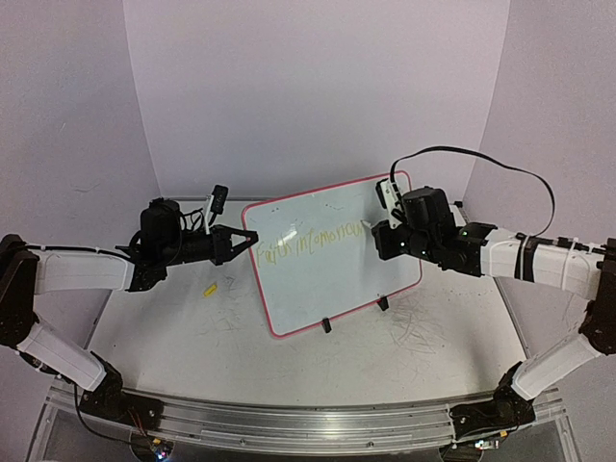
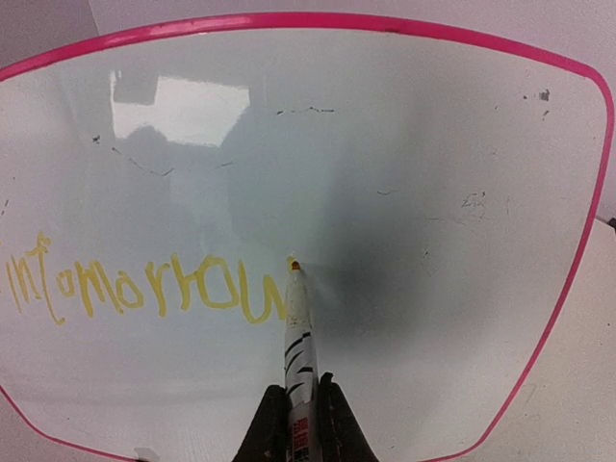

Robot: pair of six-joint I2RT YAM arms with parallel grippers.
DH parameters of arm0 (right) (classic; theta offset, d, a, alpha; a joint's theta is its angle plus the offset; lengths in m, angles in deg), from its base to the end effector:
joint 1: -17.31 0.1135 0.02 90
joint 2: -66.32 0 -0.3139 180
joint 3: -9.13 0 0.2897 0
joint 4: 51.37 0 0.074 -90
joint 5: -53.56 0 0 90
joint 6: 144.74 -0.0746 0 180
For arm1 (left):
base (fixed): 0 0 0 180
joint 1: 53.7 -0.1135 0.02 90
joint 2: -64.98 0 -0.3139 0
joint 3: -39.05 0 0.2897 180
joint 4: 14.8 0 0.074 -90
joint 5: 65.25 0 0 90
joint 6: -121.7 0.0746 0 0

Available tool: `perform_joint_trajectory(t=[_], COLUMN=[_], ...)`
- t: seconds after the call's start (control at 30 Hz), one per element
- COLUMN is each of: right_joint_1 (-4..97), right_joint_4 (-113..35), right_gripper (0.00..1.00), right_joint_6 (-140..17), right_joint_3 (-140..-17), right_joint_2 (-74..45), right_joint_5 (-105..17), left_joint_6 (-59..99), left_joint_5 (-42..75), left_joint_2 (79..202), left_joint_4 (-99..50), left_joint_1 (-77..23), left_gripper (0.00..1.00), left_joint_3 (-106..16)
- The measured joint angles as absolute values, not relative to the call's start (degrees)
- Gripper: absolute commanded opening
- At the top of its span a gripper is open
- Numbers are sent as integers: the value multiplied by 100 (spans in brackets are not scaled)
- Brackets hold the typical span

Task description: Write a sentence on the whiteboard

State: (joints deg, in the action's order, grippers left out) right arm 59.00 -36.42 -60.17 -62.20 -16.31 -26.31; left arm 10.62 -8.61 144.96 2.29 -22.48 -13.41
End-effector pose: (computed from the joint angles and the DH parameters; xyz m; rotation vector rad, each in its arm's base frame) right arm 0.3045 0.2536 0.3028 -0.5266 1.9688 0.3405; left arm 0.2835 -0.2198 0.2641 0.6124 1.7704 -1.1559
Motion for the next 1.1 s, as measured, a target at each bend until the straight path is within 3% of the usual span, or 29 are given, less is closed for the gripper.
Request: perform_joint_trajectory(t=[1.1], right_joint_1=[5885], right_joint_4=[-3468], right_gripper=[0], right_joint_6=[-6131], right_joint_3=[-6220], right_joint_2=[-1578], right_joint_5=[-2585], left_joint_6=[1068], left_joint_5=[-821], left_joint_2=[14496], left_joint_4=[227], left_joint_1=[-2222], left_gripper=[0], left_joint_3=[-1341])
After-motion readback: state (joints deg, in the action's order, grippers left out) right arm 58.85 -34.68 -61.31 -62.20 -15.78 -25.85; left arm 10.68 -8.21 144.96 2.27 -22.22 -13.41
